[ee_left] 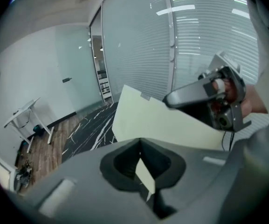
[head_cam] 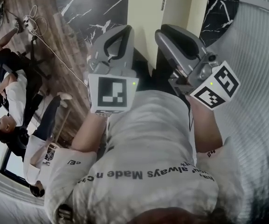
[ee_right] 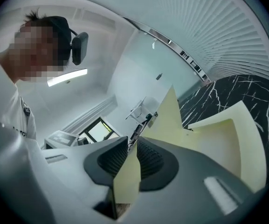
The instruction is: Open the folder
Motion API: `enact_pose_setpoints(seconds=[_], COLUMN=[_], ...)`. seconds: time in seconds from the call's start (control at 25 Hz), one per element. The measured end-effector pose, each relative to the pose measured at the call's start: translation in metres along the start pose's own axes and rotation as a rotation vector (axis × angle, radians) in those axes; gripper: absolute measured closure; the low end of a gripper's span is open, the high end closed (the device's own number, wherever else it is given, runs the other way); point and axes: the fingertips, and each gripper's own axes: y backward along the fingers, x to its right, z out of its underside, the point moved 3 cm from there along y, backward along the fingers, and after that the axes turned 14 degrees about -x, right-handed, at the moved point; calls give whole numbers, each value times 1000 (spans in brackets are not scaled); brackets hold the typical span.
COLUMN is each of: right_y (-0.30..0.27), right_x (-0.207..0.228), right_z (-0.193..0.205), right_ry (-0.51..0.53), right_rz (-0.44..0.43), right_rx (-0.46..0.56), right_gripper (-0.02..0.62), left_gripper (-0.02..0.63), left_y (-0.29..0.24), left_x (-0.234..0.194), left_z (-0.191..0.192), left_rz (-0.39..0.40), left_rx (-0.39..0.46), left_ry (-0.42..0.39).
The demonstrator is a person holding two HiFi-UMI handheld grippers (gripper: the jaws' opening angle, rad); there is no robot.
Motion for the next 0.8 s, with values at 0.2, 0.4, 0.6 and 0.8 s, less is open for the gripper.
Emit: enact_pose_setpoints(seconds=[0.2, 0.4, 0.6, 0.8], right_y=[-34, -72, -108, -135], right_x=[-17, -34, -45, -50], right_z=[-6, -4, -3, 0], right_ry=[37, 80, 109, 140], right_rz=[-40, -92, -121, -138], right_rx=[-43, -86, -125, -168], right_gripper=[537, 532, 528, 520], left_gripper=[604, 604, 604, 604], left_y=[48, 85, 88, 67], left_x=[-9, -5, -2, -17], left_z=[-7, -1, 12, 39], left_rz=[-7, 18, 7, -112], left_rx=[82, 73, 39, -88], left_ry=[6, 8, -32, -122])
